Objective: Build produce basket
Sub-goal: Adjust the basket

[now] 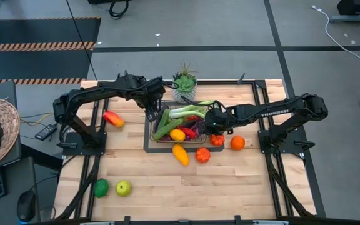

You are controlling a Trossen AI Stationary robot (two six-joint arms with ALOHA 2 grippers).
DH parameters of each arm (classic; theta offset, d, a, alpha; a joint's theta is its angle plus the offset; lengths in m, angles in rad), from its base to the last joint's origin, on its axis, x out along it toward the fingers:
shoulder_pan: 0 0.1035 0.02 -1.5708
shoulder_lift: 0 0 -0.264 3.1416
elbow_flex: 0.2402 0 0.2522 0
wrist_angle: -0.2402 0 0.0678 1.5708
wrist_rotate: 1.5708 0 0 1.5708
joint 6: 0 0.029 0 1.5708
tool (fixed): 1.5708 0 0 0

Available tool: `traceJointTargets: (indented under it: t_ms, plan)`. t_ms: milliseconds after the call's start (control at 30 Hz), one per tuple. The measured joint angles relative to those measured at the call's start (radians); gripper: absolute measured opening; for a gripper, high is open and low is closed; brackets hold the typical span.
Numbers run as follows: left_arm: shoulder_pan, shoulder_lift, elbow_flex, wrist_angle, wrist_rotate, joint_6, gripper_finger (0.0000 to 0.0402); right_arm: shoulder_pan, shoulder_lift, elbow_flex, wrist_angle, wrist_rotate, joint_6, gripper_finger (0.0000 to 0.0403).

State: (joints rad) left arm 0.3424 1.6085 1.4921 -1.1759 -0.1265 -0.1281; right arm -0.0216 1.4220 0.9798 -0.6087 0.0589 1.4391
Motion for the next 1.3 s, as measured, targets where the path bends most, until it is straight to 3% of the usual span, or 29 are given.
traceJointTargets:
  t_ms: [267,700,1067,1300]
  plan:
    - [0.000,0.000,0.000,-0.001,0.000,0.000,0.0172,-0.006,-0.042,0.000,-0.001,0.052,-0.019,0.0120]
    - [0.000,0.000,0.000,-0.002,0.000,-0.023,0.0172,-0.029,-0.052,0.000,-0.085,0.032,-0.051,0.0121]
    - [0.000,0.000,0.000,-0.006,0.000,-0.027,0.0172,-0.032,-0.056,0.001,-0.111,0.000,-0.055,0.0171]
    - [-0.002,-0.034,0.000,-0.006,0.006,-0.025,0.0172,-0.032,-0.141,0.001,-0.188,-0.026,-0.048,0.0181]
